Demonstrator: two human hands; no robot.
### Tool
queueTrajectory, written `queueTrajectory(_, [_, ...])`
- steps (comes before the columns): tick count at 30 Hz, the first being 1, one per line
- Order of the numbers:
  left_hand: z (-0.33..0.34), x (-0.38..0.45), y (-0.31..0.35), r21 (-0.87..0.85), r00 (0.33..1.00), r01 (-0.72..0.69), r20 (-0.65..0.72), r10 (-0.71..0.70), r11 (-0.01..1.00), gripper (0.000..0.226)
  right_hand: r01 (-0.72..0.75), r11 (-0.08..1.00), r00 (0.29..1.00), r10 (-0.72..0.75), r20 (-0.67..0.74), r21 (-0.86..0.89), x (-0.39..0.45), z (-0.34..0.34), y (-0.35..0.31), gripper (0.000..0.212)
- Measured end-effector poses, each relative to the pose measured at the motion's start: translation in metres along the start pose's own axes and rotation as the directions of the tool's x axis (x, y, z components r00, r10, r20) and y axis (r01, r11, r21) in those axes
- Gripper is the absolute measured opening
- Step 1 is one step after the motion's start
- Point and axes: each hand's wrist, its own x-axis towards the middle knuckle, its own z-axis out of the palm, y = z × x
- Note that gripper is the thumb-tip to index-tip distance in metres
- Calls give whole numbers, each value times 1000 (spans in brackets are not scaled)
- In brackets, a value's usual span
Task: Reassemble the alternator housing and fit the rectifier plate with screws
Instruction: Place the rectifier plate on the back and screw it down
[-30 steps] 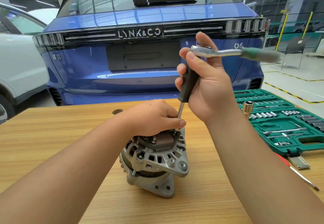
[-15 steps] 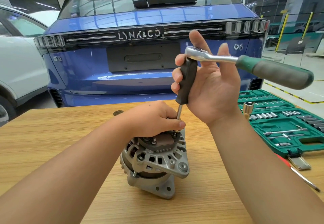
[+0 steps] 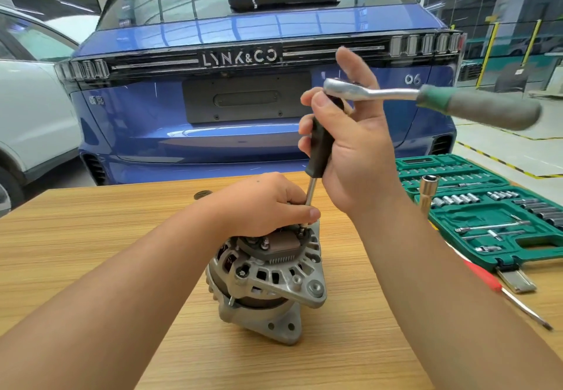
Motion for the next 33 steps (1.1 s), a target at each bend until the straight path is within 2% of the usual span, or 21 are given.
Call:
queueTrajectory(3, [-1, -2, 1, -7, 1000, 7, -2, -7, 1000, 45, 61, 998, 996, -61, 66, -4, -2, 2, 3, 39])
queueTrajectory(7, [0, -2, 1, 3, 1000, 23, -5, -23, 1000, 46, -68, 971, 988, 34, 148, 228, 0, -6, -1, 36])
queueTrajectory(10, [0, -1, 1, -2, 1000, 23, -6, -23, 1000, 47, -119, 964, 982, 78, 173, 240, 3, -12, -2, 36])
queueTrajectory(11, [0, 0, 1, -2, 1000, 24, -6, -24, 1000, 46, -129, 963, 979, 86, 182, 236, 3, -12, -1, 39])
queueTrajectory(13, [0, 0, 1, -3, 1000, 25, -4, -25, 1000, 46, -155, 959, 972, 105, 209, 236, 4, -12, -1, 64])
queueTrajectory(15, [0, -1, 0, -2, 1000, 24, -5, -24, 1000, 46, -183, 950, 969, 131, 207, 255, 4, -13, 0, 69])
queueTrajectory(17, [0, -1, 1, 6, 1000, 23, -8, -23, 1000, 46, -202, 943, 977, 175, 119, 265, 5, -10, -1, 49])
queueTrajectory(19, [-1, -1, 4, 35, 1000, 7, 4, -7, 999, 44, -136, 979, 984, 152, -94, 151, 5, -7, 0, 26])
queueTrajectory(21, [-2, 0, 5, 54, 1000, -15, 27, 13, 998, 43, -67, 997, 961, 55, -273, -33, 6, -5, 1, 20])
queueTrajectory(22, [-2, 0, 5, 52, 999, -17, 32, 16, 999, 44, -74, 995, 949, 50, -310, -67, 7, -5, 1, 22])
queueTrajectory(23, [-2, 0, 5, 44, 999, -14, 33, 13, 999, 44, -110, 993, 949, 94, -302, -39, 7, -6, 0, 22])
queueTrajectory(25, [-2, -1, 4, 20, 1000, 1, 28, -1, 1000, 44, -181, 976, 968, 199, -155, 122, 6, -8, -2, 7])
queueTrajectory(26, [-3, -2, 4, 10, 1000, 6, 28, -7, 1000, 44, -188, 965, 975, 206, -86, 182, 6, -8, -3, 8])
queueTrajectory(27, [-3, -2, 4, 2, 1000, 9, 27, -10, 1000, 44, -163, 967, 984, 175, -45, 193, 5, -8, -3, 20])
queueTrajectory(29, [-3, -2, 5, -12, 1000, 11, 23, -11, 1000, 45, -24, 996, 999, 26, -19, 90, 2, -4, -1, 32])
queueTrajectory(31, [-4, -4, 5, -29, 1000, 11, 26, -10, 1000, 44, 98, 995, 995, -98, 31, -23, 0, 0, 2, 34])
queueTrajectory(33, [-5, -6, 5, -52, 999, 21, 41, -19, 998, 39, 119, 991, 989, -114, 94, -53, 0, 1, 3, 35])
